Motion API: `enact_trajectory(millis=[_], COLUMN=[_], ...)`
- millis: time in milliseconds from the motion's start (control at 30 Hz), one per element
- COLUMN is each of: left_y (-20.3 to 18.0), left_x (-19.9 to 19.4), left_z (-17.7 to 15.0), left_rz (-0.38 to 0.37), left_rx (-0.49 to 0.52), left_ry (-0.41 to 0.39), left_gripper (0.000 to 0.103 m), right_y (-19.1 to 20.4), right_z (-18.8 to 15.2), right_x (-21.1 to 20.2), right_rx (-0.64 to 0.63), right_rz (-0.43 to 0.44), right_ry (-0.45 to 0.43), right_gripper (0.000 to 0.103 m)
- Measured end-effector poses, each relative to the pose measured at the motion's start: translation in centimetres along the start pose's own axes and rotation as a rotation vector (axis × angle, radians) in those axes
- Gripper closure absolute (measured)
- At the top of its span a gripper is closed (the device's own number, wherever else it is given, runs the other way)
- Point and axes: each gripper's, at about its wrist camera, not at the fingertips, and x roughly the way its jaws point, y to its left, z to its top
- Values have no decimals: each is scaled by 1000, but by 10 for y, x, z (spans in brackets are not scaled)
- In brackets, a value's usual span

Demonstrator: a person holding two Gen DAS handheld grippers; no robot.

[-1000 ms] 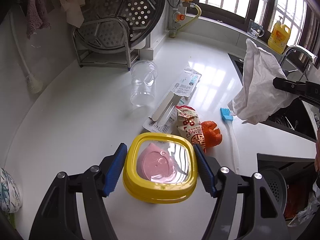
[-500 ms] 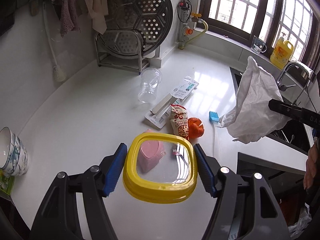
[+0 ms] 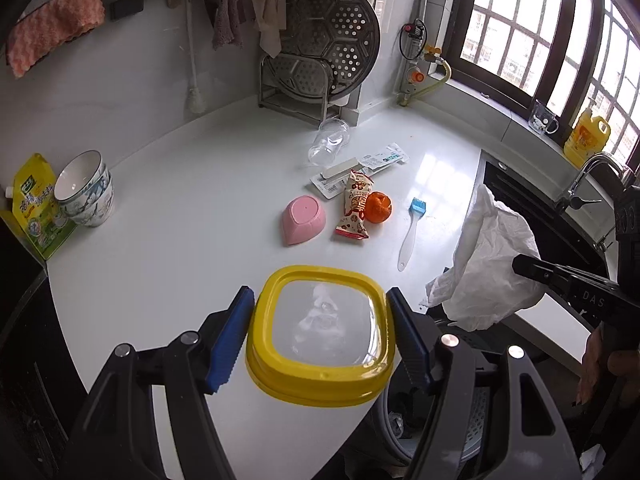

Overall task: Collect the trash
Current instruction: 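Lift the white bag and yellow lid and carry both over the basket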

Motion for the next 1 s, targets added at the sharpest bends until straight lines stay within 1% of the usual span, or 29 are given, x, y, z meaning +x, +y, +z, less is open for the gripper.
enact_trajectory(millis=[300, 500, 633, 733, 1000], left_y=[-28, -58, -83, -98, -133], left_x=[-47, -56, -54, -46, -3], left_z=[-51, -74, -87, -95, -117], left_rz=[94, 109, 83, 48, -30], left_rx=[-99, -101, -75, -62, -13], left_ry=[-18, -19, -8, 6, 80], left_gripper=[37, 37, 37, 37, 37], right_y=[1, -6, -17, -29, -60], right_z=[-31, -52, -66, -80, -126], right_x=[-20, -33, -41, -47, -51], right_rx=[-90, -118, -104, -83, -19], right_rz=[86, 102, 93, 75, 2], right_ry=[65, 88, 94, 97, 110], right_gripper=[99, 99, 99, 99, 99])
